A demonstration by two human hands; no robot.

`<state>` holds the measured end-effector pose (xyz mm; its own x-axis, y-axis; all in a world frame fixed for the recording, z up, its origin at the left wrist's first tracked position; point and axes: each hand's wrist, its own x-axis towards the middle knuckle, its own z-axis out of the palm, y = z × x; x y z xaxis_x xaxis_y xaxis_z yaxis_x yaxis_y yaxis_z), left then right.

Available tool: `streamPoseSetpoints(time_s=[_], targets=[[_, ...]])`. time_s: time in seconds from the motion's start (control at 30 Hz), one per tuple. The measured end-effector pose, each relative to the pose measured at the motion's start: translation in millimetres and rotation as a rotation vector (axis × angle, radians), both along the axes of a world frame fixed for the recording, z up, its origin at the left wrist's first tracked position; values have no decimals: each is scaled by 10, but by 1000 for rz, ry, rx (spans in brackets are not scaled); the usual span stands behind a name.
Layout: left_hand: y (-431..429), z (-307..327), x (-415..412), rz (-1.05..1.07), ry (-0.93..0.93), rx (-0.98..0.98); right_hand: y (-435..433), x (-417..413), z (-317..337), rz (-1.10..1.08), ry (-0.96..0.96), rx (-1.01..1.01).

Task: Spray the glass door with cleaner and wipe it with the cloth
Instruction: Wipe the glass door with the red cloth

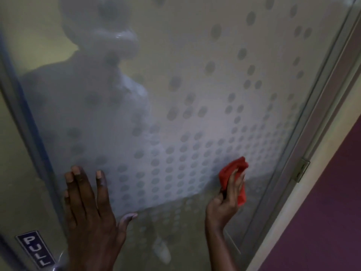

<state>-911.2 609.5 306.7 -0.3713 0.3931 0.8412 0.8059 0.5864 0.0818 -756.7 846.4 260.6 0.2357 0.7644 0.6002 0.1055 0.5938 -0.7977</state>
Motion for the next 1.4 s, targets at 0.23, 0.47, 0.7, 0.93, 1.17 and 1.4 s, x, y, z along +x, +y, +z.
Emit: streamPoseSetpoints(time_s=[0.23, 0.47, 0.7, 0.93, 1.17, 1.4], targets=[[-70, -10, -12, -43, 6, 9, -684, -510, 266, 72, 51, 58], [-316, 39, -78, -128, 67, 123, -1518, -908, 174, 282, -523, 570], [-635, -152, -338, -121, -2, -28, -1434, -748, -427, 215, -889, 808], [-759, -135, -374, -62, -23, -103, -1530, -1050, 1240, 236, -491, 723], [-839, -119, -387, -41, -76, -156, -1842, -1332, 1575, 196, -504, 837], [-899, -134, -395, -158, -75, -74, -1840, -1148, -221, 245, -744, 737]])
